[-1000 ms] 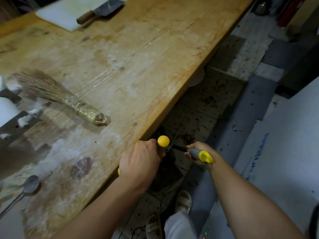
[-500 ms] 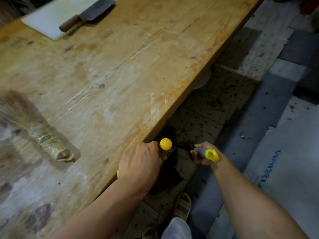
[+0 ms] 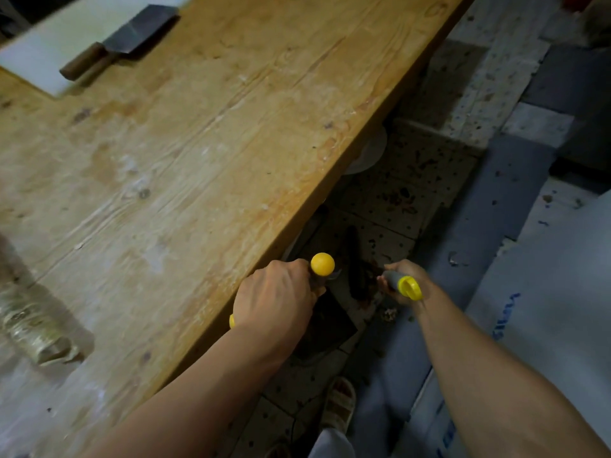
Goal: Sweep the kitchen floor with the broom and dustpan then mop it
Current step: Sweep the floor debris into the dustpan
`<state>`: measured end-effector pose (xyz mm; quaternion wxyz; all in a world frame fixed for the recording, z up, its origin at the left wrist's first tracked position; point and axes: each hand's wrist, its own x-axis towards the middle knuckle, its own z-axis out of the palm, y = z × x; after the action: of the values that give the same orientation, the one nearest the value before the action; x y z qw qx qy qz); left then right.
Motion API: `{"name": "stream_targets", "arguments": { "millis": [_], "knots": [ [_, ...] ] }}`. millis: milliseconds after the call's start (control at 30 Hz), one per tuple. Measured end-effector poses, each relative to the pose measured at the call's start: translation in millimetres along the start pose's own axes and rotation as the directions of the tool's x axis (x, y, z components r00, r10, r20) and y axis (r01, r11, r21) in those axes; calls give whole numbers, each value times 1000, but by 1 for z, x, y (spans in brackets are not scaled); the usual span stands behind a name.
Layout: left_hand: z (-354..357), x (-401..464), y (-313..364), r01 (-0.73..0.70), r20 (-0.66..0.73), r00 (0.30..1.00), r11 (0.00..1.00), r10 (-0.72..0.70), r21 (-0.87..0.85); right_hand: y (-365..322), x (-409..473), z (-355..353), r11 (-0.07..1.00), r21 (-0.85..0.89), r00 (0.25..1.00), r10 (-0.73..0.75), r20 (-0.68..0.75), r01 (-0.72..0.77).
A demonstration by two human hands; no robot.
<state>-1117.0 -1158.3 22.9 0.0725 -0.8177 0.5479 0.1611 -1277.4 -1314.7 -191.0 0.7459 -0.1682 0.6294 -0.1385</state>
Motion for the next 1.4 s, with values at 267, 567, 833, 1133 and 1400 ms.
{"name": "stream_targets", "arguments": {
  "millis": [267, 567, 833, 1133, 1400],
  "knots": [
    [-3, -13, -2, -42, -18, 999, 999, 42, -3, -12, -22, -20, 993, -79, 995, 96, 39, -92],
    [-4, -45, -29, -113, -20, 993, 994, 112, -16, 41, -72, -21, 983, -20, 979, 183, 87, -181],
    [4, -52, -36, -158, 2, 987, 987, 158, 22, 87, -75, -48, 965, -44, 962, 261, 75, -259],
    [6, -25, -12, -176, 34, 984, 984, 175, 30, 68, -45, -51, 956, -174, 970, 243, 17, -236],
    [-4, 21, 27, -142, 53, 989, 989, 140, 41, 4, 1, -60, 926, -360, 993, 122, 1, -113]
  ]
}}
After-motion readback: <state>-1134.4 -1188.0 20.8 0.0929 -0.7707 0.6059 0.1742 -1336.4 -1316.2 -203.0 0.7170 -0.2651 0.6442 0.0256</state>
